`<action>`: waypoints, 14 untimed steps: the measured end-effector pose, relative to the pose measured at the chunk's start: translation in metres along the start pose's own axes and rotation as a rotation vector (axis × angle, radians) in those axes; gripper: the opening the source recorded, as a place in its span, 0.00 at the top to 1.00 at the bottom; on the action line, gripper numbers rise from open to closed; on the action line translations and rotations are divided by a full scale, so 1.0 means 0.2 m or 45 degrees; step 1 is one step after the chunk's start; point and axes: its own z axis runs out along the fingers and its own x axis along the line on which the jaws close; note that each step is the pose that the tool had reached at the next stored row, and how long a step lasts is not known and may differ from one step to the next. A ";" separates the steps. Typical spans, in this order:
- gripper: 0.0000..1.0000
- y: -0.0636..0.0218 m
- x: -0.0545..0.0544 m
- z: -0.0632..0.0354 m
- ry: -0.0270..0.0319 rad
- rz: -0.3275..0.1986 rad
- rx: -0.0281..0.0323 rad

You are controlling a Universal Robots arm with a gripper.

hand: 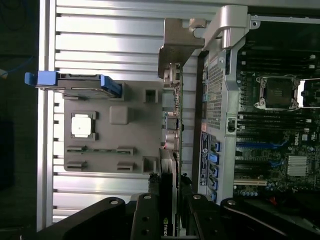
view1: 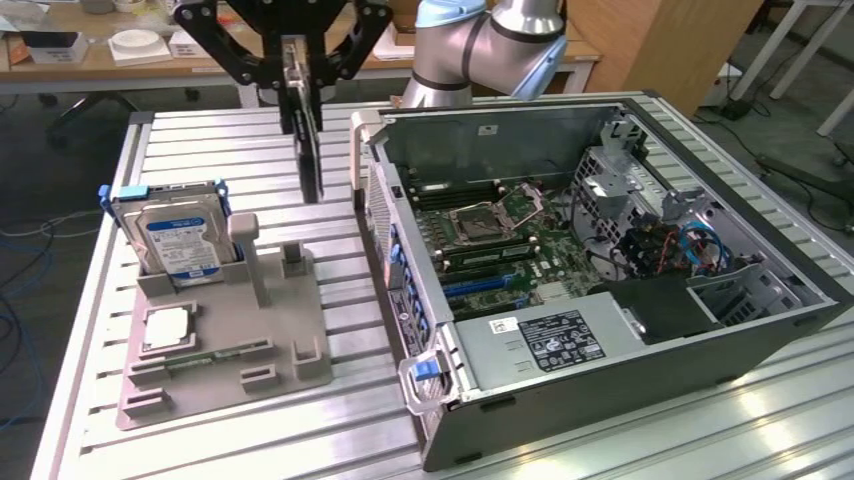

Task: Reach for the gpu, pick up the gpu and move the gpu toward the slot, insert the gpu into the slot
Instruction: 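Pick up the gpu and move the gpu toward the slot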

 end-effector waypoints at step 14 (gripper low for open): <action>0.74 -0.002 -0.10 0.000 0.0000 0.000 0.0001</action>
